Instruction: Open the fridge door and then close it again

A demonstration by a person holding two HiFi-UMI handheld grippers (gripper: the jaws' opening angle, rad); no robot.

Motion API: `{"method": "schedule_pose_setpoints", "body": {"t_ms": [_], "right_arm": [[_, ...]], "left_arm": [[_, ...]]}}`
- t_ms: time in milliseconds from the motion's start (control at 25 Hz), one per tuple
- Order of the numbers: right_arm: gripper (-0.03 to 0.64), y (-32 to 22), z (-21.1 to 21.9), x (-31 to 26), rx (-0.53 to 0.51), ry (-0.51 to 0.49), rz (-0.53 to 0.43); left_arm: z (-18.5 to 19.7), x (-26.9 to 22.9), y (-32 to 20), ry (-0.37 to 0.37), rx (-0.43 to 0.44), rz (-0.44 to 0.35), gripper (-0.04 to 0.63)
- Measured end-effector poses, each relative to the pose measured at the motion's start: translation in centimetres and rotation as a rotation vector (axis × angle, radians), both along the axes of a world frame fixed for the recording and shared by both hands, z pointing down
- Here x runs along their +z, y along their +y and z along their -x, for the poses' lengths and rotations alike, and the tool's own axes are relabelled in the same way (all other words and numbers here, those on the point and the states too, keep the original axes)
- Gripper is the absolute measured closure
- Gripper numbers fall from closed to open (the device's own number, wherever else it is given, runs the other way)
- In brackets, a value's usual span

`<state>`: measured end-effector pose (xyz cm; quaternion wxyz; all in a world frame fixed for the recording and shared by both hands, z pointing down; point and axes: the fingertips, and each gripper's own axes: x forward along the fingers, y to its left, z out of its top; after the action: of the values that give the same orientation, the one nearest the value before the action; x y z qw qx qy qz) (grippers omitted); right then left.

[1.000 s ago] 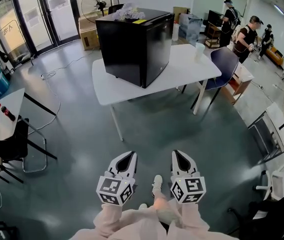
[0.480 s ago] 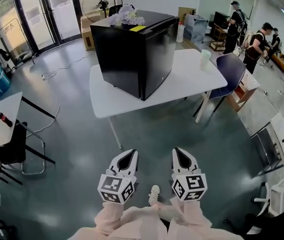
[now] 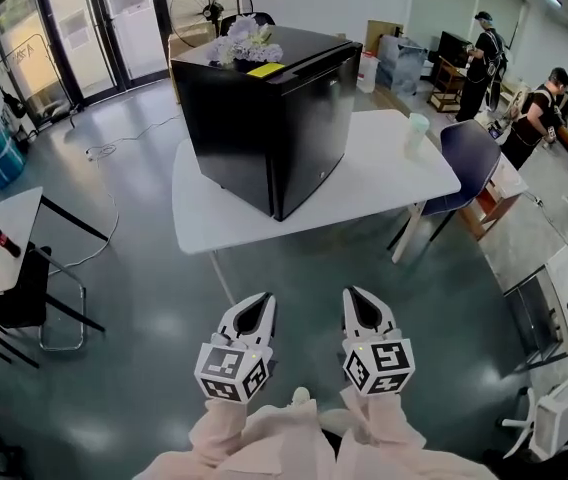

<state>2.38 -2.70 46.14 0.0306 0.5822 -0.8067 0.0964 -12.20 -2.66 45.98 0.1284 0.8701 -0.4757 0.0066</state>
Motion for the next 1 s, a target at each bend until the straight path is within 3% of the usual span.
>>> {"method": "schedule_pose_setpoints", "body": {"t_ms": [600,1000], "right_arm": [[0.606,-2.2,1.5,3.8,-0.131,-0.012,0.085],[0.605,-6.5,1.0,3.3,-0.116,-0.016,0.090]], "left_arm": [[-0.3,2.7,-1.3,-0.001,-0.065,0.066,0.584],[-0.9,1.9,-5.9,-0.007,-0.047,0.062,0.584]]}}
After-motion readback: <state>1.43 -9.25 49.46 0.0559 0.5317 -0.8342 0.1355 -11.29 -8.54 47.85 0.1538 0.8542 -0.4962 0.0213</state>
